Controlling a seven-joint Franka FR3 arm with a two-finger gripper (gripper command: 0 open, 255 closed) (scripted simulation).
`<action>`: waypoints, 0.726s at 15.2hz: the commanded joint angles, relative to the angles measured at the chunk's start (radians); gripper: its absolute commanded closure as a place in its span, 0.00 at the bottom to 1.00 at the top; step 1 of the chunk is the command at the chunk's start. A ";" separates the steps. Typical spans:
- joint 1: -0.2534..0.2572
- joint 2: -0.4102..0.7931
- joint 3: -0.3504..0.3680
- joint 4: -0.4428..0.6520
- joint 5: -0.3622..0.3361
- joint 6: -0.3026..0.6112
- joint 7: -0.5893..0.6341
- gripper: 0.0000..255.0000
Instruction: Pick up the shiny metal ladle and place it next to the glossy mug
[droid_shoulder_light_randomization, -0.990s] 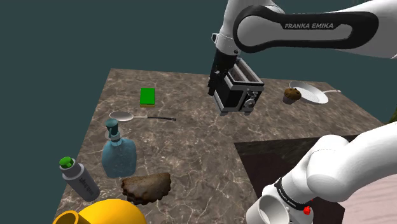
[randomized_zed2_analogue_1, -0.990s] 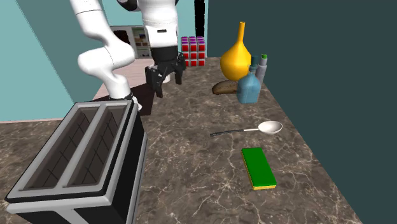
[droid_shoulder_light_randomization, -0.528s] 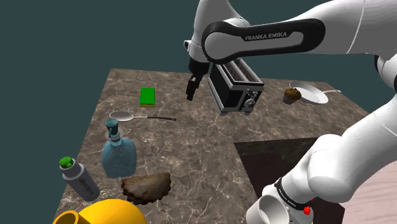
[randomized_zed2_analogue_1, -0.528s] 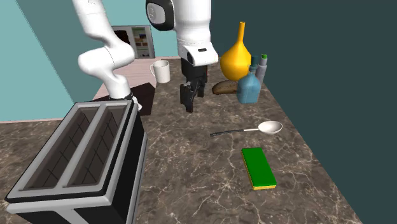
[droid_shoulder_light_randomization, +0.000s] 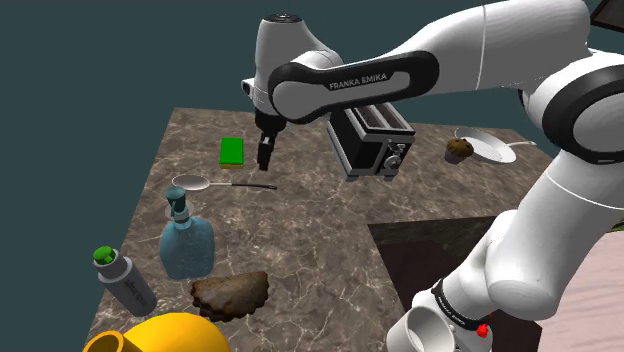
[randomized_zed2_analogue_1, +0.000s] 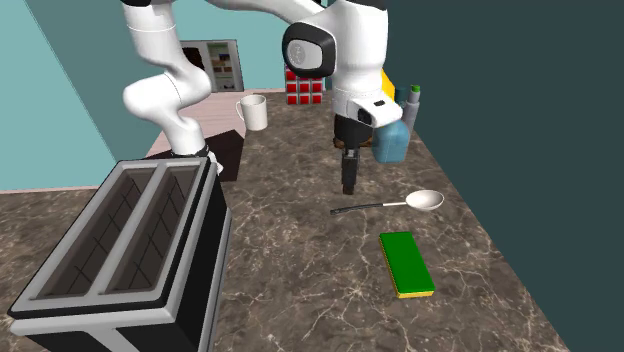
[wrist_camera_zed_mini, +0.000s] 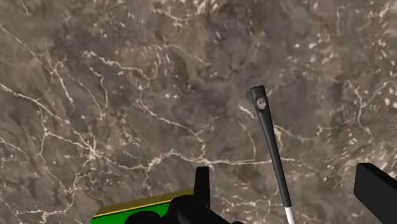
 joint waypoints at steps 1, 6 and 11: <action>0.016 0.062 0.012 0.047 -0.024 0.018 -0.019 0.00; 0.068 0.217 0.037 0.183 -0.087 0.041 -0.058 0.00; 0.093 0.294 0.043 0.235 -0.118 0.066 -0.074 0.00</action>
